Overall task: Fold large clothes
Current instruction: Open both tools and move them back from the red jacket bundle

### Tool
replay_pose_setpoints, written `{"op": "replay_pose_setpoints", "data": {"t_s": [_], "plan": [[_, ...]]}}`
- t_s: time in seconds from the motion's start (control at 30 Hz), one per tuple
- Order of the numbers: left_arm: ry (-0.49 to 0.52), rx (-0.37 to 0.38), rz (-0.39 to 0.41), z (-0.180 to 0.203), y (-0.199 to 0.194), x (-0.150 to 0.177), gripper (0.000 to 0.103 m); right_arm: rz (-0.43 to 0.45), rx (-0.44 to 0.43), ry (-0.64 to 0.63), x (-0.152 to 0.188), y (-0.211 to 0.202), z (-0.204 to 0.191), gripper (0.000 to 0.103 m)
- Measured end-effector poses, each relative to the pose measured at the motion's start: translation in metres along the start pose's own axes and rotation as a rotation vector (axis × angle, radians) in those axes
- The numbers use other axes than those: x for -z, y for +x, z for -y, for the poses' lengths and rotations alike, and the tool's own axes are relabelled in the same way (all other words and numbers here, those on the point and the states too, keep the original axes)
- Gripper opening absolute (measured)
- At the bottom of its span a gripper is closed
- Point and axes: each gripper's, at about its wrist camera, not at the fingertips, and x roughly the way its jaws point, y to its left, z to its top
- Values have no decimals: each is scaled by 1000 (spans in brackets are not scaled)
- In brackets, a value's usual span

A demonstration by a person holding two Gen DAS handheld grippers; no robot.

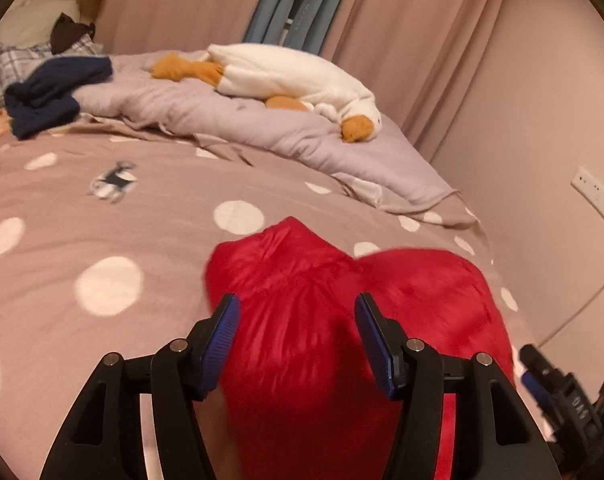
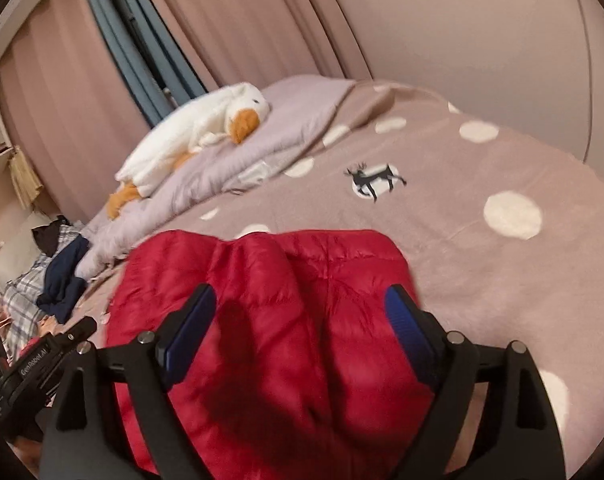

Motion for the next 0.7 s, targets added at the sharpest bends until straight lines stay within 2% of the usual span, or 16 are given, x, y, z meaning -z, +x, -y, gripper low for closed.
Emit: {"op": "replay_pose_setpoints", "data": {"t_s": [0.07, 0.13, 0.2, 0.27, 0.33, 0.43, 0.53, 0.63, 0.7], "plan": [[19, -3, 17, 0, -23, 3, 59, 3, 2, -26, 0, -18, -6, 88], [30, 14, 37, -2, -42, 8, 67, 25, 9, -57, 6, -42, -14, 90], [26, 38, 70, -6, -64, 16, 89, 33, -4, -55, 14, -58, -15, 101], [10, 64, 93, -13, -80, 23, 102, 24, -15, -48, 21, -66, -15, 102], [-11, 84, 97, -20, -90, 28, 102, 0, -20, -45, 32, -73, -13, 102], [-35, 109, 43, -30, -95, 34, 102, -29, 13, -61, 45, -76, -9, 102], [-18, 89, 16, -35, -93, 41, 102, -46, 53, -67, 56, -78, -7, 102], [-33, 75, 13, -41, -90, 49, 102, -60, 40, -37, 64, -78, -3, 102], [-63, 111, -15, -46, -82, 52, 102, -75, 27, -22, 68, -75, 1, 102]]}}
